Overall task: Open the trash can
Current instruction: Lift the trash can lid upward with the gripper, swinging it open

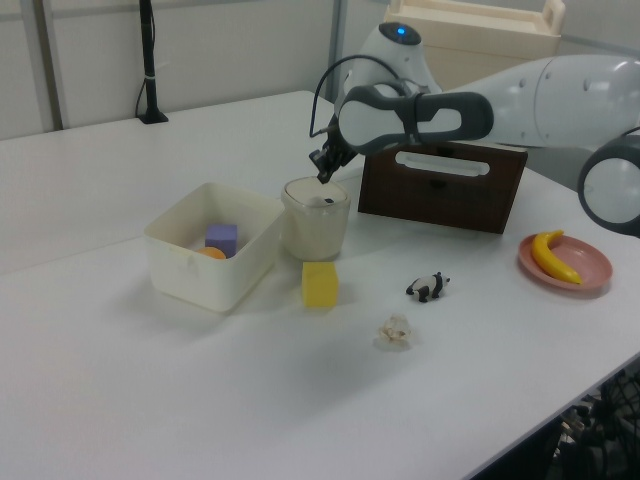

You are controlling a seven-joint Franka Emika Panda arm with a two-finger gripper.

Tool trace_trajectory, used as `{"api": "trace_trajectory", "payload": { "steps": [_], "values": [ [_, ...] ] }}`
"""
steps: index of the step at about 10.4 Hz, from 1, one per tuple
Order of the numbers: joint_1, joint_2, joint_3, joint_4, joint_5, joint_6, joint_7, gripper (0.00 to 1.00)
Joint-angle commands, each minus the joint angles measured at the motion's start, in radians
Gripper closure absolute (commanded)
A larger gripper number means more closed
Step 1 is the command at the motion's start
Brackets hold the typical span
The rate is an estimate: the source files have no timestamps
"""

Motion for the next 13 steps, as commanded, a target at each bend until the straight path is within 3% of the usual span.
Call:
{"api": "trace_trajectory", "payload": {
  "steps": [1,4,6,13],
  "values": [
    [0.014,0.056,-0.007,0.012,0.001,0.017,-0.014,1.00],
    [0.013,0.051,-0.008,0.016,0.002,0.011,-0.013,1.00],
    [0.013,-0.013,-0.008,0.027,0.008,-0.025,-0.011,1.00],
    [0.005,-0.208,-0.017,0.029,0.010,-0.343,-0.016,1.00]
  ]
}}
